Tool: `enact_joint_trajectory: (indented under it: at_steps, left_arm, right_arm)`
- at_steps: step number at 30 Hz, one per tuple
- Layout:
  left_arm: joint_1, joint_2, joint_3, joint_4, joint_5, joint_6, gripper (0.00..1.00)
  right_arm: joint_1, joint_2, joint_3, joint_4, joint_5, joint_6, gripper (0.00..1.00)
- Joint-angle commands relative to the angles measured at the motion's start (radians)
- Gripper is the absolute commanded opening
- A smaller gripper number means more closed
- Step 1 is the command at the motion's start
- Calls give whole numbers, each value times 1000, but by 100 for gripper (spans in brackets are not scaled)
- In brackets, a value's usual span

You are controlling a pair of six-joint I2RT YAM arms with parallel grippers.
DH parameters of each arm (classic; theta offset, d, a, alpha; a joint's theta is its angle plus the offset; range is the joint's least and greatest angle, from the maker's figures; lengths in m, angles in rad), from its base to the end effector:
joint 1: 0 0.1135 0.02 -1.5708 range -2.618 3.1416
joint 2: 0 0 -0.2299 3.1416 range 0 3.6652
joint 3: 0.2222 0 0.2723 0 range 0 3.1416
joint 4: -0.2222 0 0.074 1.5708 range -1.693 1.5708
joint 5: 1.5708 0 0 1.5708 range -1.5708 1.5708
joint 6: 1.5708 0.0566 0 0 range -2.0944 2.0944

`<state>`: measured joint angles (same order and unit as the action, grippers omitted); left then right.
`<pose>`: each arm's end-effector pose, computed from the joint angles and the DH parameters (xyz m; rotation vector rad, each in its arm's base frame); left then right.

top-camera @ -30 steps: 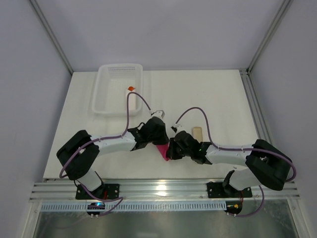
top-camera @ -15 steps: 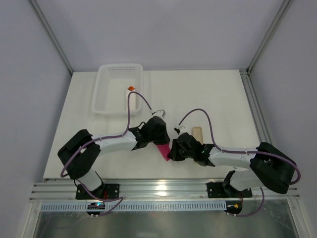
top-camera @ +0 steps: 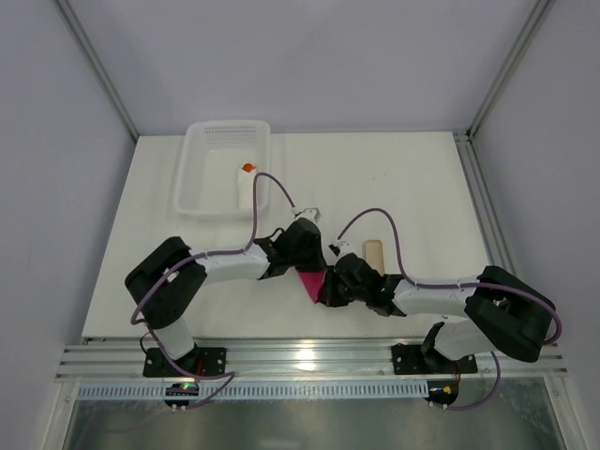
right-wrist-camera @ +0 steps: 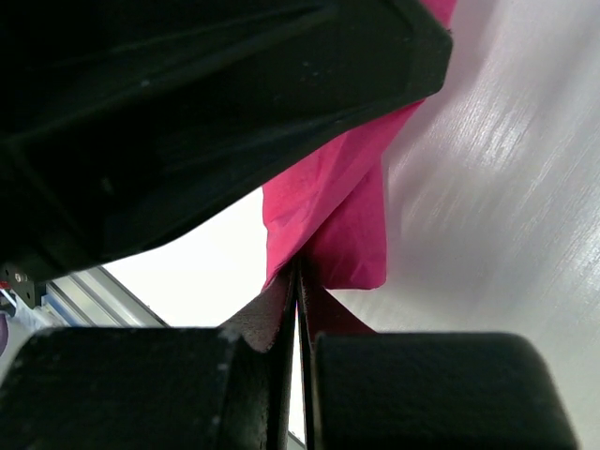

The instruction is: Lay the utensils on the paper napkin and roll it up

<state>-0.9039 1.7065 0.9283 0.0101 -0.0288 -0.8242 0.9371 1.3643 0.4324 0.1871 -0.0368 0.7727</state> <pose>0.2340 -0.2947 0.1068 0.0840 2.4871 -0.7798 0.1614 0.2232 0.0726 -0.2247 2.4824 0.8542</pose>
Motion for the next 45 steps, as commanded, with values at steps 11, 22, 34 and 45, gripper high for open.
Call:
enact_joint_trajectory:
  at_steps: [11, 22, 34, 45]
  left_arm:
    - [-6, 59, 57, 54, 12, 30, 0]
    - [-6, 61, 60, 53, 9, 28, 0]
    - [-6, 61, 66, 51, 23, 25, 0]
    - [-6, 64, 66, 64, 23, 23, 0]
  right_arm:
    - [11, -134, 25, -224, 152, -13, 6]
    - [-20, -199, 114, -318, 209, -87, 35]
    - [-90, -71, 175, -230, 118, -118, 43]
    - [-124, 2, 174, -144, 72, -118, 39]
